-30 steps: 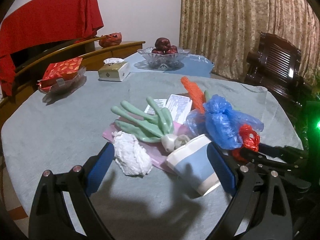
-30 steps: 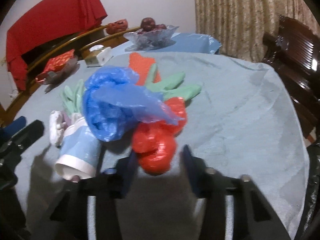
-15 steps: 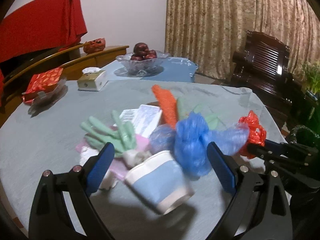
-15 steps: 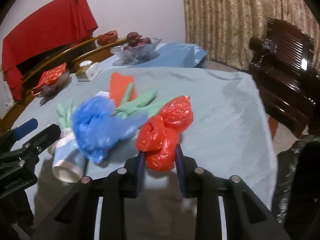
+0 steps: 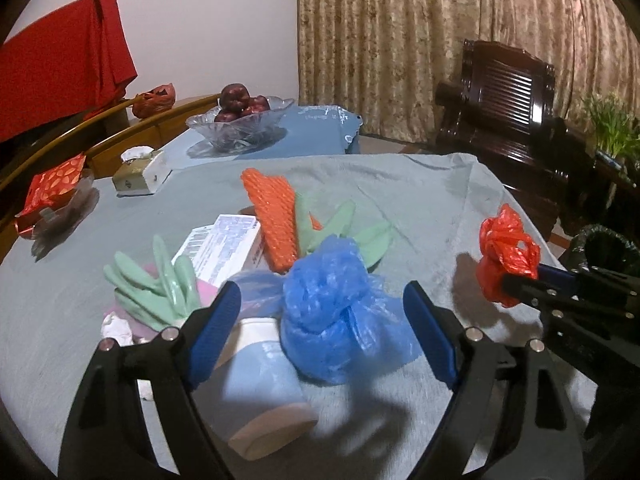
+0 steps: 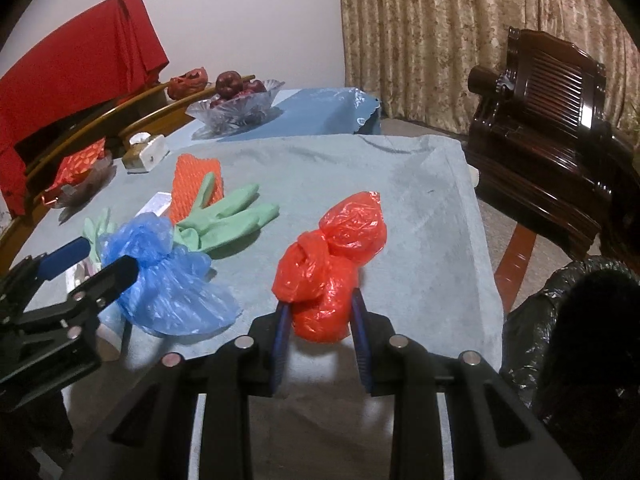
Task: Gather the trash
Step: 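Grasp the blue plastic bag with the left gripper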
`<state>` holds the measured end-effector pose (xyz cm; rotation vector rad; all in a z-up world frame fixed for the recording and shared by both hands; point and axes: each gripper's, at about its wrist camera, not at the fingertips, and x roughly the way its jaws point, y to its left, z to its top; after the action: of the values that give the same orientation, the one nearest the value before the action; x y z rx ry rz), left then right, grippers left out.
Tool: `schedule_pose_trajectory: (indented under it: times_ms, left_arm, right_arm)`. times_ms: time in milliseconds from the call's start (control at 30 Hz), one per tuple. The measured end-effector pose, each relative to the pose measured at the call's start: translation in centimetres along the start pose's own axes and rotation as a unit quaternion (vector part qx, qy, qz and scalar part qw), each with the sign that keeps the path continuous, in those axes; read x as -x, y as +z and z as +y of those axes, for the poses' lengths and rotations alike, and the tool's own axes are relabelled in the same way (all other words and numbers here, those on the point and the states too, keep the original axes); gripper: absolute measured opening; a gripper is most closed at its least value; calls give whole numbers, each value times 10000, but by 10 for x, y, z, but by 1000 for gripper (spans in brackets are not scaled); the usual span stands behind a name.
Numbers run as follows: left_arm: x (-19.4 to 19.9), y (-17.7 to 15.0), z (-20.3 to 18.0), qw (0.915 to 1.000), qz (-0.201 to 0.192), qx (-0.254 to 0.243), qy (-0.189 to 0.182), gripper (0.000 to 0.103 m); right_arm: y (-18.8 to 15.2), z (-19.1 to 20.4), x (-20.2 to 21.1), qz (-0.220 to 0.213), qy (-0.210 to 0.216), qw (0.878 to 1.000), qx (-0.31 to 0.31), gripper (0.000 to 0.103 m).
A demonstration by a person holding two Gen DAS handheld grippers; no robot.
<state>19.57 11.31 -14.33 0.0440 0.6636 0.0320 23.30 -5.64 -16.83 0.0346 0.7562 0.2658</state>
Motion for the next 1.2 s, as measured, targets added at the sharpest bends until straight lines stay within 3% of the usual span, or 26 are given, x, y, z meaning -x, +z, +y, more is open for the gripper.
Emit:
schedule_pose_trajectory:
  times_ms: [133, 267, 400, 833, 1200]
  left_arm:
    - [-11, 2, -2, 9999, 124, -29, -32, 68]
    - [-21, 3, -7, 9995, 268, -62, -135, 32]
    - [-18, 3, -11, 9996, 187, -77, -204, 21]
    - [23, 18, -20, 9994, -228, -76, -260, 18]
    - [57, 24, -35, 9990, -305, -82, -314, 17]
  right_arm:
    - [-1, 0, 0, 9, -12, 10000, 7, 29]
    - [-1, -2, 2, 0, -11, 10000, 1, 29]
    - [1, -1, 7, -39, 17, 10000, -1, 29]
    - [11, -3, 44, -353, 35, 9994, 28, 29]
    - [15, -7, 96, -623, -117, 9979, 111, 29]
